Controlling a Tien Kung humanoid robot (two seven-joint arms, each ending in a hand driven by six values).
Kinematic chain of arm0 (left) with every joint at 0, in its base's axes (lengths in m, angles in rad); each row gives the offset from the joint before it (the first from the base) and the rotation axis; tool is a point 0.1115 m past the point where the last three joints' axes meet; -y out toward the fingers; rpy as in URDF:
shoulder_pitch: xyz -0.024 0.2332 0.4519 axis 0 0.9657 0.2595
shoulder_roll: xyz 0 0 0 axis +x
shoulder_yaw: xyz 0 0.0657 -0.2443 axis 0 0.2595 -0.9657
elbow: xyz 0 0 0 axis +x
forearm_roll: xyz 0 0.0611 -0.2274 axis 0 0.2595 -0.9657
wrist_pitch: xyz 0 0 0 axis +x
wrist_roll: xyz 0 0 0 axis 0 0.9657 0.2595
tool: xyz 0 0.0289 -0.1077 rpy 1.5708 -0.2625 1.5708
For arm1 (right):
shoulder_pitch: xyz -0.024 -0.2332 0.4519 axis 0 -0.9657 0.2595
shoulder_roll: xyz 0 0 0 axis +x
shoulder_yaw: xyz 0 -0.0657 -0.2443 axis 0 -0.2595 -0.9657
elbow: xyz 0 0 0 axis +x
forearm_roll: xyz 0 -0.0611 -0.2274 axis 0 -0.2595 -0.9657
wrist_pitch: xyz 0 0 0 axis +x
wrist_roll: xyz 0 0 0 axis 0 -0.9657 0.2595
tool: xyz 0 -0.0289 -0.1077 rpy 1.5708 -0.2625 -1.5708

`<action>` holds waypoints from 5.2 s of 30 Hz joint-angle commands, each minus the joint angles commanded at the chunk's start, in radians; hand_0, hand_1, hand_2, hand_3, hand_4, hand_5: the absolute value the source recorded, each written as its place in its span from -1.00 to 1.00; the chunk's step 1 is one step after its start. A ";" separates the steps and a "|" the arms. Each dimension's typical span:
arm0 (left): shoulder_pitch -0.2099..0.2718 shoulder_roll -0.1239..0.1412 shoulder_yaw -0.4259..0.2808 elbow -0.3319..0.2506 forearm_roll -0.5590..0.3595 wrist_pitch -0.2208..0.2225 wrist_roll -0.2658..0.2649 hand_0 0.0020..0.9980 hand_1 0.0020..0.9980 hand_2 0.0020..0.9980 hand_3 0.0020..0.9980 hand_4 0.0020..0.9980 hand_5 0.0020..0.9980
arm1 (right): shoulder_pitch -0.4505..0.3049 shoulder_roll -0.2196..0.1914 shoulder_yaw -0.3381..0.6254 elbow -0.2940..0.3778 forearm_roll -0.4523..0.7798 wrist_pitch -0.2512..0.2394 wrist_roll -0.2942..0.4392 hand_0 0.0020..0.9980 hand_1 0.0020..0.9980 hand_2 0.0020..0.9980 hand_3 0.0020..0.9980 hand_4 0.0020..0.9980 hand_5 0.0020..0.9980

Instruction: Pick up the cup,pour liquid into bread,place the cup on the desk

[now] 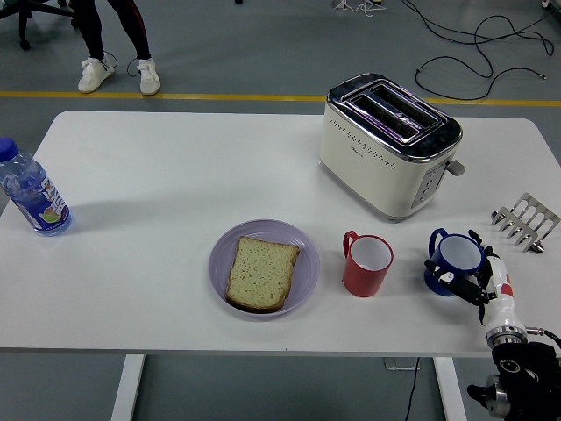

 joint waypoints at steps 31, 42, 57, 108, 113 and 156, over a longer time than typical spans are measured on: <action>0.002 -0.003 0.013 0.000 -0.010 0.000 -0.001 0.34 0.42 0.47 0.30 -0.17 0.86 | 0.018 0.000 -0.049 -0.043 0.096 -0.017 0.046 0.30 0.21 0.35 0.48 0.72 -0.89; 0.015 0.000 0.016 0.000 -0.005 -0.001 -0.002 0.34 0.42 0.47 0.30 -0.16 0.86 | 0.000 -0.011 -0.034 -0.005 0.114 -0.032 0.091 -0.14 -0.10 0.10 0.13 0.55 -0.96; 0.018 0.002 0.022 0.000 -0.009 0.000 -0.004 0.34 0.42 0.47 0.31 -0.15 0.87 | -0.022 -0.039 0.065 0.156 0.046 -0.001 0.031 -0.34 -0.23 0.06 0.06 0.49 -0.93; -0.004 0.003 0.006 0.000 -0.010 0.003 -0.005 0.35 0.42 0.48 0.32 -0.16 0.90 | 0.124 -0.194 0.004 0.620 -0.357 0.237 -0.593 -0.42 -0.40 -0.02 0.04 0.37 -0.91; 0.002 0.001 0.014 0.000 -0.019 0.003 -0.006 0.35 0.43 0.48 0.32 -0.16 0.90 | 0.228 -0.209 -0.105 0.604 -0.452 0.297 -0.630 -0.42 -0.40 -0.02 0.04 0.37 -0.91; 0.019 0.002 0.040 0.000 -0.041 0.004 0.001 0.34 0.42 0.48 0.31 -0.17 0.89 | 0.864 -0.070 -0.867 0.216 -1.100 0.362 -0.728 -0.30 -0.28 -0.02 0.06 0.22 -0.85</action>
